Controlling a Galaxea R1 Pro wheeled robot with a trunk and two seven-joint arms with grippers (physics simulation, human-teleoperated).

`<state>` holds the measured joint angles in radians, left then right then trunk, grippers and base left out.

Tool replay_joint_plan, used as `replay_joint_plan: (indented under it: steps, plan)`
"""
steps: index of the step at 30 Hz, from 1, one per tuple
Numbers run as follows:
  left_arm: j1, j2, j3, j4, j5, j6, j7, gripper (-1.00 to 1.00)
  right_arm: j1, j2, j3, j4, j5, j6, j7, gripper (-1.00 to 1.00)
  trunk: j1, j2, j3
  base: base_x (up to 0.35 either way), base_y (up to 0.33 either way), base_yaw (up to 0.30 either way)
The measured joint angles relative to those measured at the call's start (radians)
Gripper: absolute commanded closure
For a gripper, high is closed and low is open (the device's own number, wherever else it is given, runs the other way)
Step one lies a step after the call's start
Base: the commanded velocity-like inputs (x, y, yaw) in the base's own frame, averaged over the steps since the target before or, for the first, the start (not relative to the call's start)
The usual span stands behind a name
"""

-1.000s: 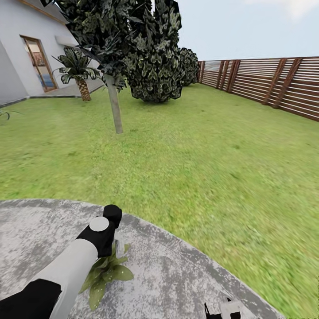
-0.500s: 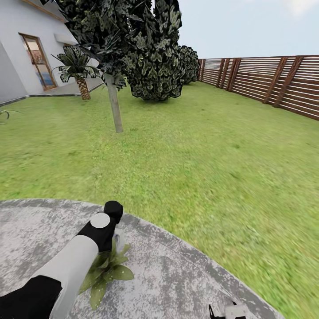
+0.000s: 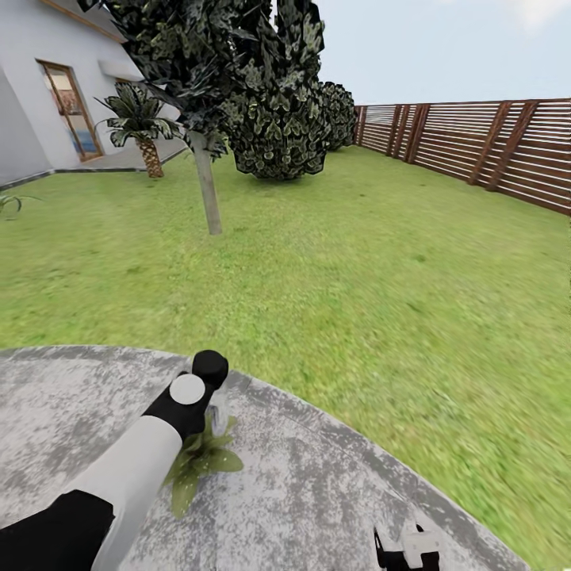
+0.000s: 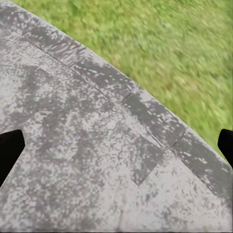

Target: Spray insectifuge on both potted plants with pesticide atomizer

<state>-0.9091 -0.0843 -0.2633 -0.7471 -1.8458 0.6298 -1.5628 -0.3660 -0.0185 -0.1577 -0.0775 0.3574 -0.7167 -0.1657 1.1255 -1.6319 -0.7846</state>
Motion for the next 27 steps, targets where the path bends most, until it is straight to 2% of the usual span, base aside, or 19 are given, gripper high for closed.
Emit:
replay_joint_plan:
  steps: [4,13,22,27]
  plan:
    - [0.0,0.0,0.001,0.002,-0.019,0.024,0.0,1.0,0.0,0.0,0.001,0.001,0.0,0.0,0.0,-1.0,0.0,0.0,0.0,-0.199,0.0,0.0]
    - [0.001,0.003,0.004,0.006,-0.013,0.033,0.0,1.0,0.0,-0.001,0.001,0.0,0.0,0.0,0.0,-1.0,0.0,0.0,0.0,-0.047,0.0,0.0]
    - [0.003,0.002,0.003,0.006,-0.01,0.033,0.001,1.0,0.0,-0.002,0.002,0.0,0.0,-0.001,0.001,-1.0,0.0,0.0,0.0,-0.327,-0.069,0.0]
    - [0.003,0.002,0.003,0.006,-0.01,0.033,0.001,1.0,0.0,0.007,0.003,0.001,-0.001,0.0,0.003,-1.0,0.0,0.0,0.0,-0.34,-0.137,0.0]
